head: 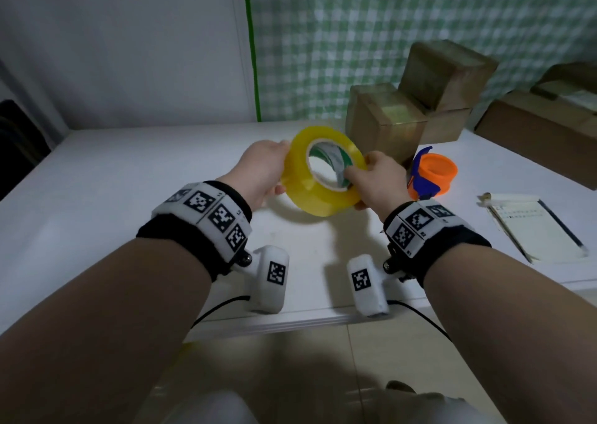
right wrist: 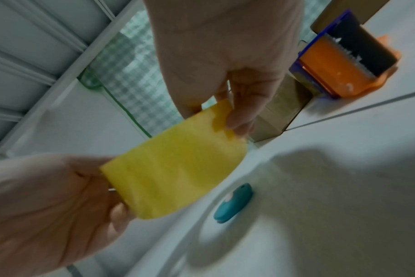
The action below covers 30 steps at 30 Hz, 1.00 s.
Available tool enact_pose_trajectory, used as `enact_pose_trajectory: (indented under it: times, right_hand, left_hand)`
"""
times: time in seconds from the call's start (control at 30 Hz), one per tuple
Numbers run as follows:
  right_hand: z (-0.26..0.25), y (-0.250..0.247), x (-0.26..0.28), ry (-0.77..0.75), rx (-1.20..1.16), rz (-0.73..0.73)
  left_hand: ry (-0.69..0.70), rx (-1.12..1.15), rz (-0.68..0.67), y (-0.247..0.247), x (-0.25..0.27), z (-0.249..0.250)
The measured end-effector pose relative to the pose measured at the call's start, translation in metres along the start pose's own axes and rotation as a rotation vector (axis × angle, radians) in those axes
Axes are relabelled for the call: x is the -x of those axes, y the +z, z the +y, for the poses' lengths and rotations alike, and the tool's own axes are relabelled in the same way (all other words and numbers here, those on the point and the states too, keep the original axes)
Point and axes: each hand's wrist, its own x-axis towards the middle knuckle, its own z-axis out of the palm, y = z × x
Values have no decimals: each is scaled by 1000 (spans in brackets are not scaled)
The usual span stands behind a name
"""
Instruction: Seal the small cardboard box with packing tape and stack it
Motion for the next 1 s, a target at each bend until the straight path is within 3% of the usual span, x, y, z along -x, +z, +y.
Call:
enact_pose_trajectory:
  times: [0.17,0.33,0.5,0.67,0.8,1.0]
  right_hand:
    - [-1,9,-4,-43,303,53]
    - [1,24,-10,-6,431,28]
    - [10,29,-18,108,390,-9]
    - [5,34,-30,173,257,78]
    - [0,33,-40,135,206,106]
    - [3,28,-40,97,247,10]
  left_hand:
    - [-89,-111,-97,4,-1,-22]
    - [-160,-241,-103,2,-5,-33]
    - [-152,-132,-90,2,-13,-30]
    - [-68,-31,-53,2,-26,-29]
    - [-91,87,-75,2,-32,-27]
    - [-54,46,-86,2,-29,-24]
